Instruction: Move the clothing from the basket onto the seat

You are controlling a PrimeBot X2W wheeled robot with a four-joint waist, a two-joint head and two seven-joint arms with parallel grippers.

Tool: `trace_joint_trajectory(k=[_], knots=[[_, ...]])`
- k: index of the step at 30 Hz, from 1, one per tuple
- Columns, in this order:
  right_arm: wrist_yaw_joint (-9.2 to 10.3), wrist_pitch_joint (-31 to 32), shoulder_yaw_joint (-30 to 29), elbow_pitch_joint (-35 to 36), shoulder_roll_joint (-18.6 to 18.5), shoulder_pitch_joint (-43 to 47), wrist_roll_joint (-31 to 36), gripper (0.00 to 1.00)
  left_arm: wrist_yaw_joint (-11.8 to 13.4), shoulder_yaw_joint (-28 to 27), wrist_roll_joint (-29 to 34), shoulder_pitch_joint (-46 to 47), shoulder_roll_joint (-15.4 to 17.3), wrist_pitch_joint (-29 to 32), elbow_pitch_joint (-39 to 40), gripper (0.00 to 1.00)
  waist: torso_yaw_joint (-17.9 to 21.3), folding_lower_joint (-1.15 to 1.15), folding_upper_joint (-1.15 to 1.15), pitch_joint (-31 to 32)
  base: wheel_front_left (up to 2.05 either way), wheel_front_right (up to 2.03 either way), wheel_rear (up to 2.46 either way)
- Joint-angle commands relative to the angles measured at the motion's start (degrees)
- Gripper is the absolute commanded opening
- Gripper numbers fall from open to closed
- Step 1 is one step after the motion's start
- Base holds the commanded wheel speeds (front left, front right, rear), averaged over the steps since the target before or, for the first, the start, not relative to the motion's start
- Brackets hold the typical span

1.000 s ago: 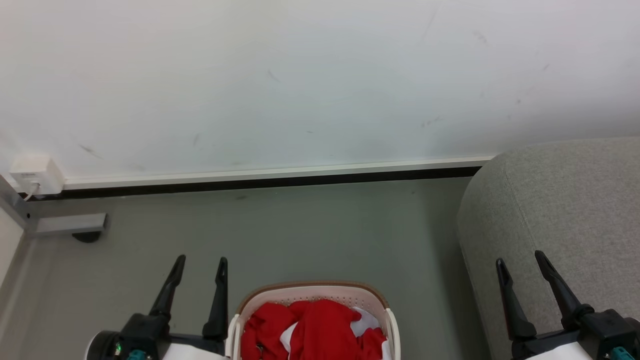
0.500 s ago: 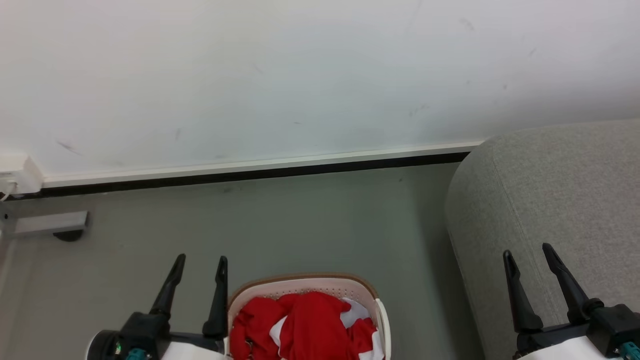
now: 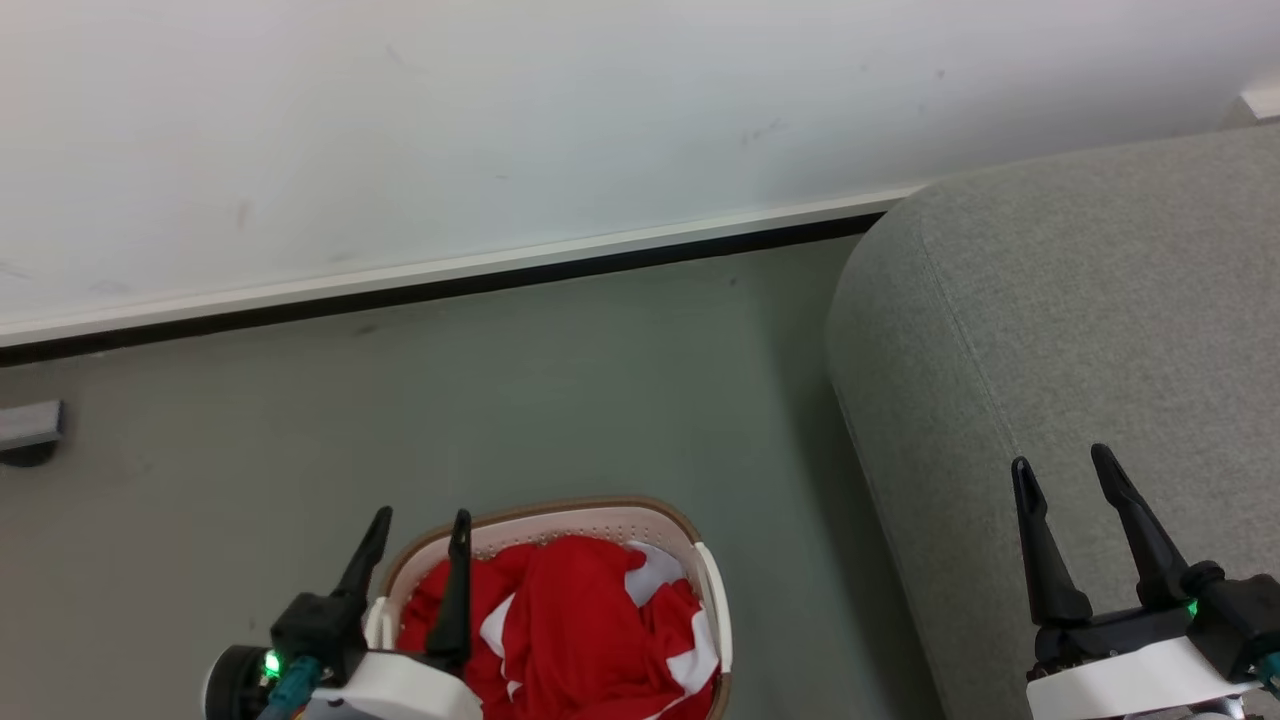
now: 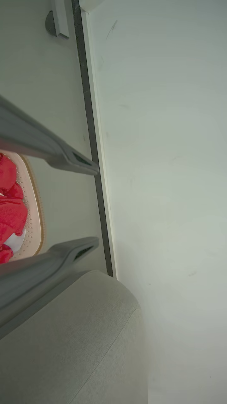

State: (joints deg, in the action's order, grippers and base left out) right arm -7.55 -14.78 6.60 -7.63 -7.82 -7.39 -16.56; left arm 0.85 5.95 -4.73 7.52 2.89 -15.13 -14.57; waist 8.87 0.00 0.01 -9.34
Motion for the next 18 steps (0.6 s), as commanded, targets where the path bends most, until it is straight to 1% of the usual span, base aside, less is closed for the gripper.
trace_joint_trajectory(k=[1, 12, 18], knots=[[0.12, -0.42, -0.01, 0.16, -0.44, -1.02, -0.29, 1.0, -0.03, -0.04, -0.36, 0.82, 0.25, -0.04, -0.64, 1.0, 1.59, 0.0, -0.01, -1.46, 0.0, 0.0, 0.0], [0.12, -0.41, 0.19, 2.65, -0.23, -3.49, -2.69, 1.0, -1.53, 0.56, -1.4, 7.3, 1.82, 2.06, -12.13, 1.0, 7.88, 0.0, -0.01, -7.08, 0.0, 0.0, 0.0], [0.12, -0.42, 1.35, 4.51, 0.19, -4.79, -4.04, 1.0, -2.41, 0.44, -2.03, 11.43, 3.2, 4.44, -20.61, 1.0, 10.79, 0.0, -0.01, -10.71, 0.0, 0.0, 0.0]])
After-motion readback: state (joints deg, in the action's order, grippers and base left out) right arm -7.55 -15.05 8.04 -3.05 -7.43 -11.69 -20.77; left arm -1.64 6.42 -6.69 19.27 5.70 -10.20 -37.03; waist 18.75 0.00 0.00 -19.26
